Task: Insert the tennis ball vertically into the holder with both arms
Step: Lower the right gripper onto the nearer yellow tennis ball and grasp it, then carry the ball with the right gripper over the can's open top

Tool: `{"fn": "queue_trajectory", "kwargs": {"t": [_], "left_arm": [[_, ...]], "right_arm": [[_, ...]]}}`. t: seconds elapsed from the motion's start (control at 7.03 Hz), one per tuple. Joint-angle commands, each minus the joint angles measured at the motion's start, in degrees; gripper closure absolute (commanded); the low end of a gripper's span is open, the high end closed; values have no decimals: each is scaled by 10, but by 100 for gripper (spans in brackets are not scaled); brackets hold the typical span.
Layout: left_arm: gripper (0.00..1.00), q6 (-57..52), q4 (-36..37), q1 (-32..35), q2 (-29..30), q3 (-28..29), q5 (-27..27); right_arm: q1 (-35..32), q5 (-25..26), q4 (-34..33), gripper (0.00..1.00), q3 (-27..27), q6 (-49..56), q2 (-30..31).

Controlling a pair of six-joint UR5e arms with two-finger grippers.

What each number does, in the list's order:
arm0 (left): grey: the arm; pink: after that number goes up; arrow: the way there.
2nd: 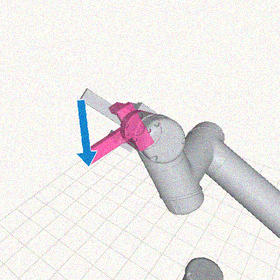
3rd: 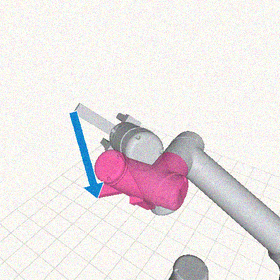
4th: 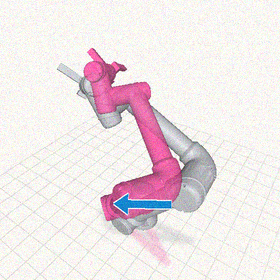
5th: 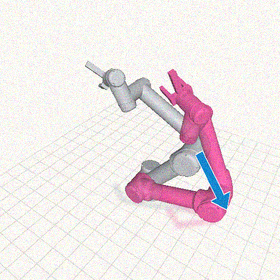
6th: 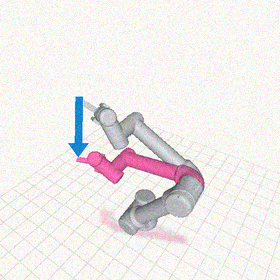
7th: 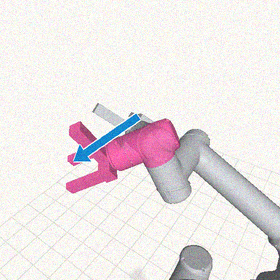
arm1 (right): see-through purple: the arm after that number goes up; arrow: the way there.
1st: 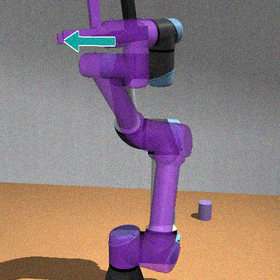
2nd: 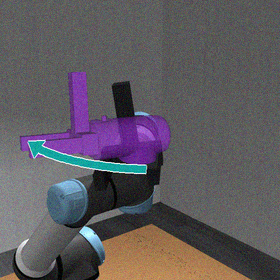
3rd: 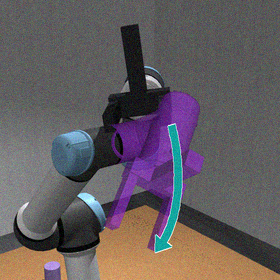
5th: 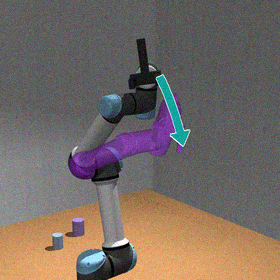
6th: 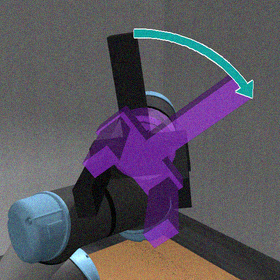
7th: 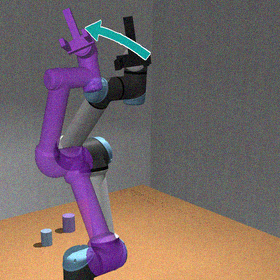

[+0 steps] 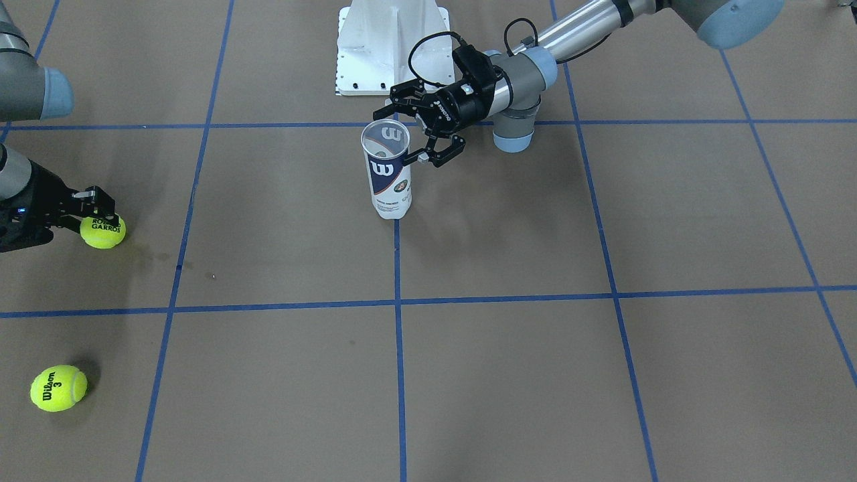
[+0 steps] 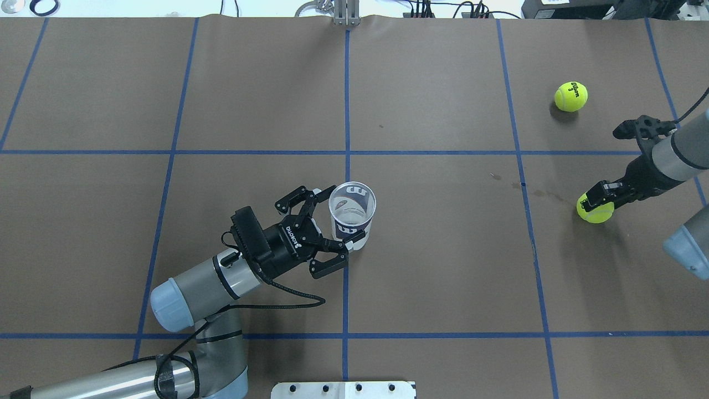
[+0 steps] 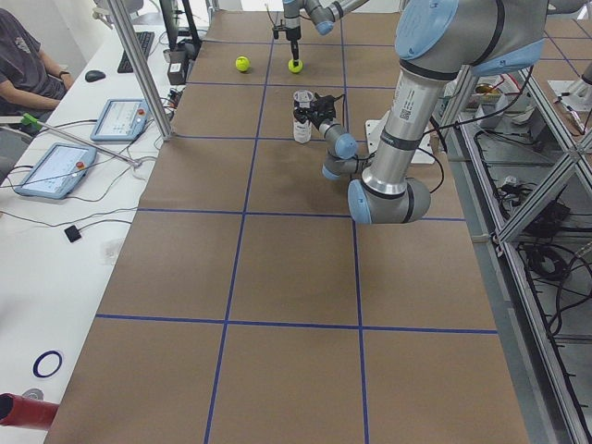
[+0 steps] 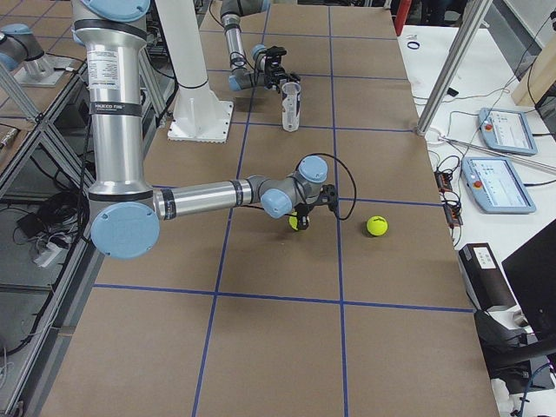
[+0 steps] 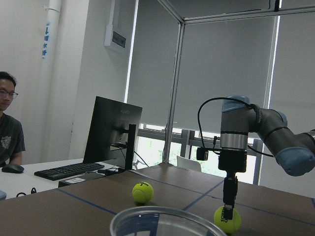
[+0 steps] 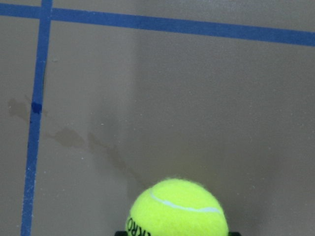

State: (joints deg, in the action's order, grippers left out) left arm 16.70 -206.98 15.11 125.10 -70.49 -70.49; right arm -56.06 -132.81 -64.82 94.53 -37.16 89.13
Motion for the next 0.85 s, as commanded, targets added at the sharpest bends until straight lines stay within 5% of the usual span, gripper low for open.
{"fn": "queue_trajectory", "kwargs": {"t": [0.0, 0.71], "left_arm": [[0, 0, -1, 1, -1, -2, 0], [0, 0, -2, 2, -15, -13, 0]], "right_arm": [[0, -5, 0, 100, 8, -3, -4], [39, -24, -10, 100, 87, -277, -111]]}}
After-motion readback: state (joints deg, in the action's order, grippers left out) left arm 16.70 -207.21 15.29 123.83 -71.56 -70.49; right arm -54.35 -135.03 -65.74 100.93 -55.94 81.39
